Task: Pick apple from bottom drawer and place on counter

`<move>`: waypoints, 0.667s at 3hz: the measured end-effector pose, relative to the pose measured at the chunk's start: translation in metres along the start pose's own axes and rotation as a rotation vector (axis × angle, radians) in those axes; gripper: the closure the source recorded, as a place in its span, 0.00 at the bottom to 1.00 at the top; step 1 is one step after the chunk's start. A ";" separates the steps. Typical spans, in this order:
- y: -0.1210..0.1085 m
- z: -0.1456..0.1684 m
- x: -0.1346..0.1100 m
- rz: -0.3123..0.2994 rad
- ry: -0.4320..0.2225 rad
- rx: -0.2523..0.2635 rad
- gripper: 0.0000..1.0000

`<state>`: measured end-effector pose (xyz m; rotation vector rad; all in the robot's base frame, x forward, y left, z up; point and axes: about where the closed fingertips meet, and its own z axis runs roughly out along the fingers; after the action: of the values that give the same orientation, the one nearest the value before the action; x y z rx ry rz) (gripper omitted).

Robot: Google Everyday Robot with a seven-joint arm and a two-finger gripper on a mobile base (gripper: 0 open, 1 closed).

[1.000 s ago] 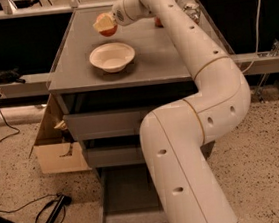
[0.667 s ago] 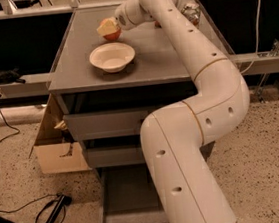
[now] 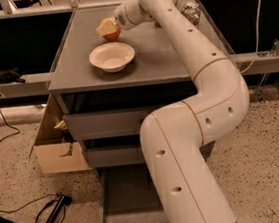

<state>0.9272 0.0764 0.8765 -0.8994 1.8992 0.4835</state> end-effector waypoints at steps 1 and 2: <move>0.000 0.000 0.000 0.000 0.000 0.000 0.35; 0.000 0.000 0.000 0.000 0.000 0.000 0.12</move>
Offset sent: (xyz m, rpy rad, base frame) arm 0.0000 0.0000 0.0000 0.0000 0.0000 0.0000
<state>0.9272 0.0764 0.8764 -0.8994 1.8993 0.4836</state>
